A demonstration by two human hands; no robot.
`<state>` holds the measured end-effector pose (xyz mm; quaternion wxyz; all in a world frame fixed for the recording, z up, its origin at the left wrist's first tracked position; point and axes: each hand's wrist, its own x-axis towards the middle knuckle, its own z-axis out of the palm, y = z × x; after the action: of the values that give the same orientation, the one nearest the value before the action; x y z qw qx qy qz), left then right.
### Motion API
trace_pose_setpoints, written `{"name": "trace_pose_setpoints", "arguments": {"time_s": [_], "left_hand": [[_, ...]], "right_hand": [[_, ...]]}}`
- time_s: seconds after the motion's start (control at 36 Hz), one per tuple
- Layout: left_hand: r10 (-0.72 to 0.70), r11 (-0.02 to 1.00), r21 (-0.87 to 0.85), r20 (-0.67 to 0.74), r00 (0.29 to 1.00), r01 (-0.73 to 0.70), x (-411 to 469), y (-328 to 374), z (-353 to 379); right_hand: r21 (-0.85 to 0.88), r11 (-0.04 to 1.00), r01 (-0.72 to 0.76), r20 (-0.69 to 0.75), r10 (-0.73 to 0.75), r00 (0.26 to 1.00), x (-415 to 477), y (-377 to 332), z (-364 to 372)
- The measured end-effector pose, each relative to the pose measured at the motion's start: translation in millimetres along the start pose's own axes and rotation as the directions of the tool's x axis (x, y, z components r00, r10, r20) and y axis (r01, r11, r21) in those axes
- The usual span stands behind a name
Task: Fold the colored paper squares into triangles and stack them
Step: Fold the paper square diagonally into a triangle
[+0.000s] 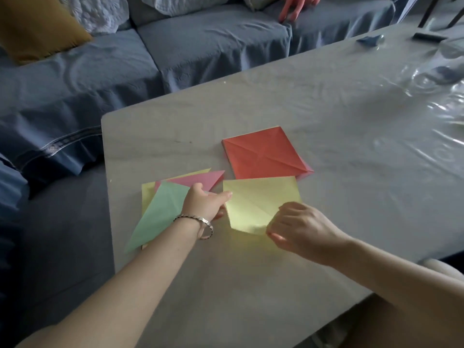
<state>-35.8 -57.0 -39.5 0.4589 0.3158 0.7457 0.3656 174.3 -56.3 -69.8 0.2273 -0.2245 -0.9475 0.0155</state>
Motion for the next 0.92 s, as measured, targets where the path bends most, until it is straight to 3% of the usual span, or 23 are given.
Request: {"name": "trace_pose_setpoints", "arguments": {"time_s": [0.11, 0.22, 0.31, 0.42, 0.53, 0.67, 0.78, 0.92], "left_hand": [[-0.067, 0.998, 0.014, 0.046, 0.997, 0.066, -6.7, -6.8, 7.4], [-0.005, 0.932, 0.362, 0.030, 1.000, -0.006, -17.6, -14.5, 8.5], [0.040, 0.896, 0.442, -0.022, 0.999, -0.026, -30.4, -17.1, 6.3], [-0.041, 0.930, 0.363, -0.062, 0.997, 0.061, -47.4, -25.2, 0.1], [-0.191, 0.979, -0.077, -0.053, 0.980, 0.187, -51.8, -38.9, -8.3], [-0.287, 0.925, -0.267, -0.026, 0.958, 0.270, -26.1, -59.8, -13.2], [-0.216, 0.961, -0.160, 0.068, 0.974, 0.224, -34.6, -39.5, -14.2], [0.023, 0.993, 0.120, -0.015, 1.000, -0.021, -32.7, -31.1, -10.5]], "right_hand": [[0.061, 0.998, 0.000, -0.005, 0.000, 1.000, -8.2, -15.5, -0.3], [0.068, 0.997, -0.043, -0.008, 0.044, 0.999, -11.1, -23.8, 4.4], [0.053, 0.994, -0.093, -0.011, 0.093, 0.996, -14.0, -26.0, 8.2], [0.065, 0.987, -0.150, -0.026, 0.152, 0.988, -21.2, -28.1, 12.0], [0.103, 0.978, -0.184, -0.048, 0.189, 0.981, -28.9, -32.1, 13.2], [0.151, 0.987, -0.055, -0.063, 0.066, 0.996, -31.2, -38.7, 14.7], [0.187, 0.982, 0.039, -0.046, -0.031, 0.998, -32.4, -39.0, 15.0], [0.171, 0.985, 0.015, 0.019, -0.018, 1.000, -40.8, -35.1, 17.6]]}}
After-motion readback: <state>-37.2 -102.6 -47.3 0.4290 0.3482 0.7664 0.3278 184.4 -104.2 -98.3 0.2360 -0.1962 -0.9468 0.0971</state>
